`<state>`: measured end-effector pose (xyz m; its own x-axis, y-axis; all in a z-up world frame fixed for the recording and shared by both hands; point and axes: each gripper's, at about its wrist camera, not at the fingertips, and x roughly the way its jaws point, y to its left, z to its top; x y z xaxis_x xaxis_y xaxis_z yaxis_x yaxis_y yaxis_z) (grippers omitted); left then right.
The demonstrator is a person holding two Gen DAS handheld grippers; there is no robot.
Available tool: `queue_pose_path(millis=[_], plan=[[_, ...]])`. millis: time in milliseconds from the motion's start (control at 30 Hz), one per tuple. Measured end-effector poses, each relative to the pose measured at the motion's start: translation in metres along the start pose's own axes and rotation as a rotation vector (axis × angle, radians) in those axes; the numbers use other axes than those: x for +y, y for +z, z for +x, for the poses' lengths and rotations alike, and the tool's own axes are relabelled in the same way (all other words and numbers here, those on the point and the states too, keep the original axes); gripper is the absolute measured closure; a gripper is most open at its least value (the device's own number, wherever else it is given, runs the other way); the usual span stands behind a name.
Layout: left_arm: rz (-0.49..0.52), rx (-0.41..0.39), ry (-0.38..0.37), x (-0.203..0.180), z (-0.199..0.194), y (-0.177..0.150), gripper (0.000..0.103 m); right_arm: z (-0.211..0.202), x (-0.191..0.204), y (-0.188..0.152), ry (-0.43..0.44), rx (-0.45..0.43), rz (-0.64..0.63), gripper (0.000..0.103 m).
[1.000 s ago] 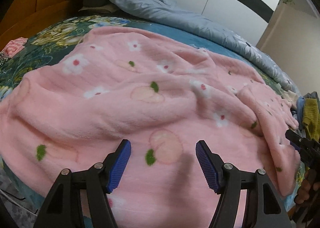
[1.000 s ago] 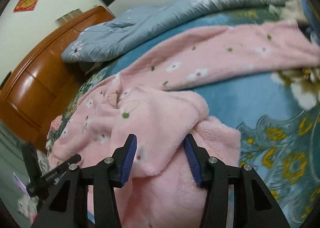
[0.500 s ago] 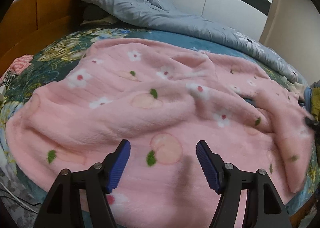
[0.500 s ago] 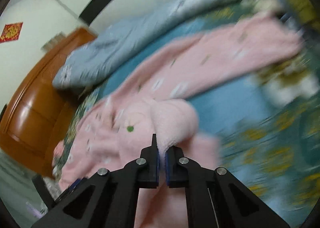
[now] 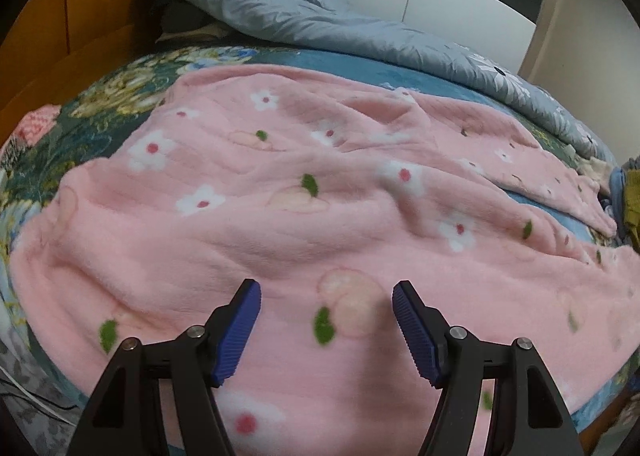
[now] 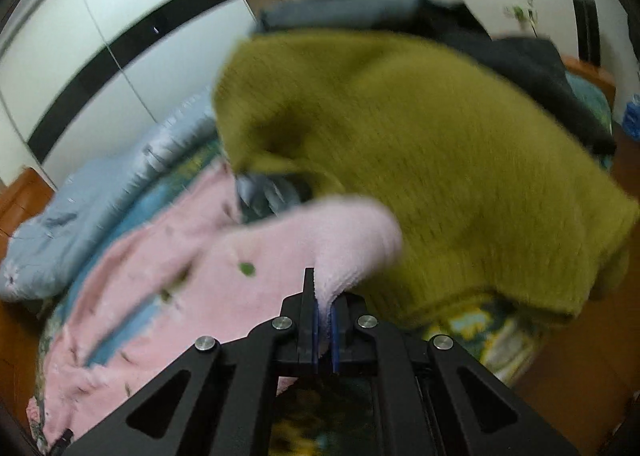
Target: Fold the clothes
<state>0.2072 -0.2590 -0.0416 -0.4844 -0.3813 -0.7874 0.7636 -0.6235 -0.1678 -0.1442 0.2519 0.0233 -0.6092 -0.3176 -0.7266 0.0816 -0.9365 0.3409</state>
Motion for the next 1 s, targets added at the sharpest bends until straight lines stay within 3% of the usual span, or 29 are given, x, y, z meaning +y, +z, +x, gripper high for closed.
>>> queue_pose_path(millis=[133,233,300,433,500,567,600,700,800,1000], plan=[[-0.028,-0.004,-0.047,0.010,-0.008,0.007,0.031,0.004,-0.010,-0.002,0.017,0.016,0.040,0.097],[-0.065,-0.033,-0.083,0.028,-0.023,0.031,0.031,-0.007,-0.003,0.007,0.004,-0.033,0.011,0.089],[-0.089,-0.063,-0.065,0.046,-0.033,0.056,0.031,-0.016,0.007,0.014,-0.014,-0.080,-0.024,0.086],[-0.107,-0.074,0.013,0.084,-0.035,0.117,0.019,-0.035,0.027,0.028,-0.050,-0.174,-0.094,0.081],[-0.081,-0.046,0.060,0.099,-0.013,0.149,0.019,-0.014,0.058,0.036,0.027,-0.123,-0.153,0.067],[-0.072,-0.002,0.092,0.115,0.015,0.179,0.019,0.013,0.093,0.043,0.125,-0.052,-0.216,0.064],[-0.090,0.038,0.087,0.123,0.032,0.190,0.019,0.027,0.103,0.049,0.131,-0.030,-0.232,0.063],[-0.215,0.140,0.041,0.155,0.083,0.216,0.019,0.069,0.121,0.068,0.084,0.013,-0.252,0.052],[-0.352,0.167,0.015,0.186,0.117,0.224,0.019,0.111,0.139,0.087,0.037,0.057,-0.272,0.049],[-0.292,0.174,-0.039,0.191,0.156,0.234,0.019,0.195,0.174,0.126,-0.057,0.143,-0.311,0.045]])
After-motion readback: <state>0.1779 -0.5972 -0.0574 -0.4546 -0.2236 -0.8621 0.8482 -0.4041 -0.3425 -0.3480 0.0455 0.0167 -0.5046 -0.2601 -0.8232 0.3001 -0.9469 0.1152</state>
